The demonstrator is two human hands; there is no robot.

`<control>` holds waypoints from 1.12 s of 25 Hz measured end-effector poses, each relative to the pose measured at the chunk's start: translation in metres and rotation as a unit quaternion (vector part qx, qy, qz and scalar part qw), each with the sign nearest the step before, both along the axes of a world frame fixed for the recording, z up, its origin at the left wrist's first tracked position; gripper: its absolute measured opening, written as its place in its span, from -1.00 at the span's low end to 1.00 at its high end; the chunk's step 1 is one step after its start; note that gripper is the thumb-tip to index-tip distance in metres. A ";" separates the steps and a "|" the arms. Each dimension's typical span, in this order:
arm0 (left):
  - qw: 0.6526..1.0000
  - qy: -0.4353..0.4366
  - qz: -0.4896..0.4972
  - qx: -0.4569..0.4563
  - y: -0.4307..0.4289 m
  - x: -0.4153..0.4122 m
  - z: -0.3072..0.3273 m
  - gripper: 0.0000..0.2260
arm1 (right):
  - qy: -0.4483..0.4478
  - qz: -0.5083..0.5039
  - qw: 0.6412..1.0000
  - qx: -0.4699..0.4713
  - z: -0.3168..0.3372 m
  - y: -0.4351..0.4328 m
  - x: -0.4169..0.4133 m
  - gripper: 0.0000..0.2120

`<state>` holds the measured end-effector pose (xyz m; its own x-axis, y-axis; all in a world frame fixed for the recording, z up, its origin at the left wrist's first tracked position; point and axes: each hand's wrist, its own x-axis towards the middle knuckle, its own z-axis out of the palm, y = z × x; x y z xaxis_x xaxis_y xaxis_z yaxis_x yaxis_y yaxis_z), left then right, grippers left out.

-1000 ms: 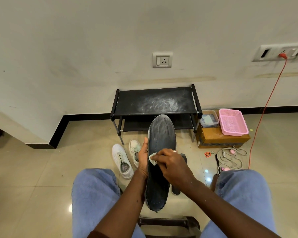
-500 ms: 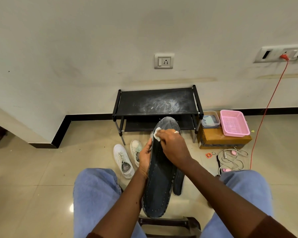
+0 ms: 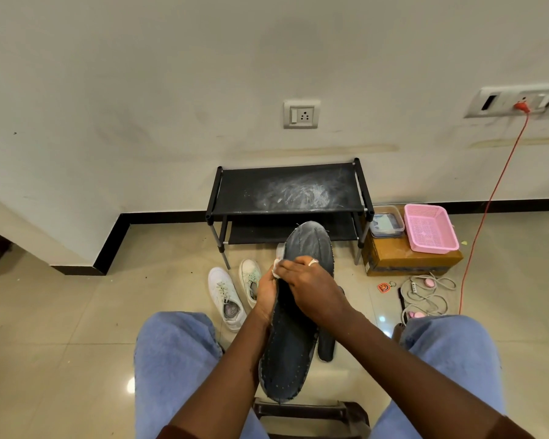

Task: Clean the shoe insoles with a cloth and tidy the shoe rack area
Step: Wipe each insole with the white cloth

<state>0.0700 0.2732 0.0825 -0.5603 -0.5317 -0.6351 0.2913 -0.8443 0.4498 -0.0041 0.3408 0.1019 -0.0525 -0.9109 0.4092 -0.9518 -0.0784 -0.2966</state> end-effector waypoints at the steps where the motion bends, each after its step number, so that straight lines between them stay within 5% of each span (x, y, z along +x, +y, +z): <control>1: 0.999 0.037 0.008 0.035 0.000 0.000 0.001 -0.46 | 0.010 0.003 1.000 0.000 0.001 -0.006 0.000 -0.77; 4: 0.997 0.076 0.001 0.019 0.003 -0.001 0.006 -0.90 | 0.024 -0.009 1.000 0.011 0.003 -0.017 -0.007 -0.72; 7: 0.994 0.106 -0.018 -0.007 0.012 -0.003 0.018 -0.60 | 0.029 -0.064 0.997 0.028 0.007 -0.024 -0.016 -0.79; 10: 0.995 0.096 0.016 -0.003 0.016 -0.005 0.021 -0.93 | 0.017 -0.086 0.995 0.039 0.006 -0.025 -0.016 -0.74; 17: 0.981 0.179 -0.063 0.039 0.002 0.007 0.010 -0.45 | -0.028 -0.017 0.999 -0.011 -0.003 -0.001 -0.001 -0.73; 19: 0.990 0.112 -0.083 -0.007 0.001 0.005 0.014 -0.57 | -0.014 0.010 1.000 0.014 -0.006 0.005 -0.001 -0.68; 21: 0.998 0.023 -0.060 0.020 0.000 0.004 0.001 -0.27 | 0.022 0.022 0.998 0.048 -0.009 0.005 -0.004 -0.64; 28: 0.997 0.006 -0.078 -0.017 0.016 -0.005 0.009 -0.45 | 0.096 -0.044 0.991 0.077 0.015 -0.022 -0.023 -0.73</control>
